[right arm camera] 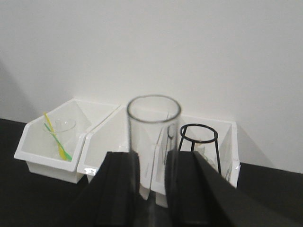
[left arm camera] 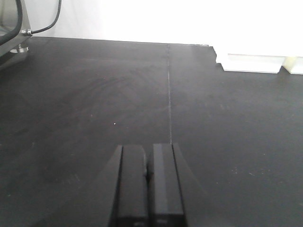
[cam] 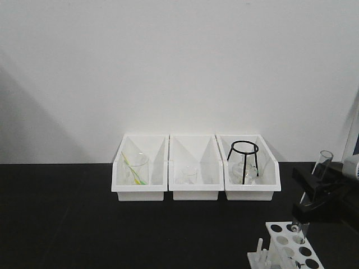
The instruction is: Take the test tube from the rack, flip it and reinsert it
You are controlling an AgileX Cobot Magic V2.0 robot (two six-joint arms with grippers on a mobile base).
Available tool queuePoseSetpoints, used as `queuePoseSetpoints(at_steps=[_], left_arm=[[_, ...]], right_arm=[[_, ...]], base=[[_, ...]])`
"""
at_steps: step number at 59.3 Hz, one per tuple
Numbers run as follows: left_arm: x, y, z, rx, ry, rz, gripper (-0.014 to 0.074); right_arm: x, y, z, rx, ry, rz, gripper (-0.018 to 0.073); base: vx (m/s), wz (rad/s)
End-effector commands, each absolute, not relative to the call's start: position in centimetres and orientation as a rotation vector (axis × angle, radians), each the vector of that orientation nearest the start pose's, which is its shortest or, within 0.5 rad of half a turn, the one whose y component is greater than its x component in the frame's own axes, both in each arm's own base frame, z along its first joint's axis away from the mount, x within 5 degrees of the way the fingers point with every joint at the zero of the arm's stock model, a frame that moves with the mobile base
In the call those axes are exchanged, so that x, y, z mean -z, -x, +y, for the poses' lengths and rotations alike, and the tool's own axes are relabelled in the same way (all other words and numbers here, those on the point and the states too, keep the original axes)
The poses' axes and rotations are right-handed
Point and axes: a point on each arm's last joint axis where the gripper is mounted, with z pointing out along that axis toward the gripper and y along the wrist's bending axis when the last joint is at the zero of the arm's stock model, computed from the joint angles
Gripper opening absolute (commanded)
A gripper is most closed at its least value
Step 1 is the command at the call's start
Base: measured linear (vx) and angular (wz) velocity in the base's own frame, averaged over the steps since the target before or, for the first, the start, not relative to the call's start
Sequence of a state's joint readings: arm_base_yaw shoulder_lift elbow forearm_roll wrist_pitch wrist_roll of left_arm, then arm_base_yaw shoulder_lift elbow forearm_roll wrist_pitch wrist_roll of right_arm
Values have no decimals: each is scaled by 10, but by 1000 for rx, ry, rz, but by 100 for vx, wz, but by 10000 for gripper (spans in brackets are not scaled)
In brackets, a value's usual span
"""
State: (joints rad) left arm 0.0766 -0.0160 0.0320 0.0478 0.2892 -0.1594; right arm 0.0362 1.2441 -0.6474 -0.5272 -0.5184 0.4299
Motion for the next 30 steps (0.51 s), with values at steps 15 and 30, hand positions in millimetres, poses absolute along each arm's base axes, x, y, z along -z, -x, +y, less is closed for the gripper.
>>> queuePoseSetpoints(at_steps=[15, 30], left_arm=[[-186, -55, 5, 28, 164, 1683, -6], [-186, -55, 5, 28, 164, 1683, -6]], right_arm=[[-346, -267, 36, -6, 516, 1498, 127], [-351, -269, 34, 381, 957, 1454, 127]], base=[[0, 0], [0, 0]])
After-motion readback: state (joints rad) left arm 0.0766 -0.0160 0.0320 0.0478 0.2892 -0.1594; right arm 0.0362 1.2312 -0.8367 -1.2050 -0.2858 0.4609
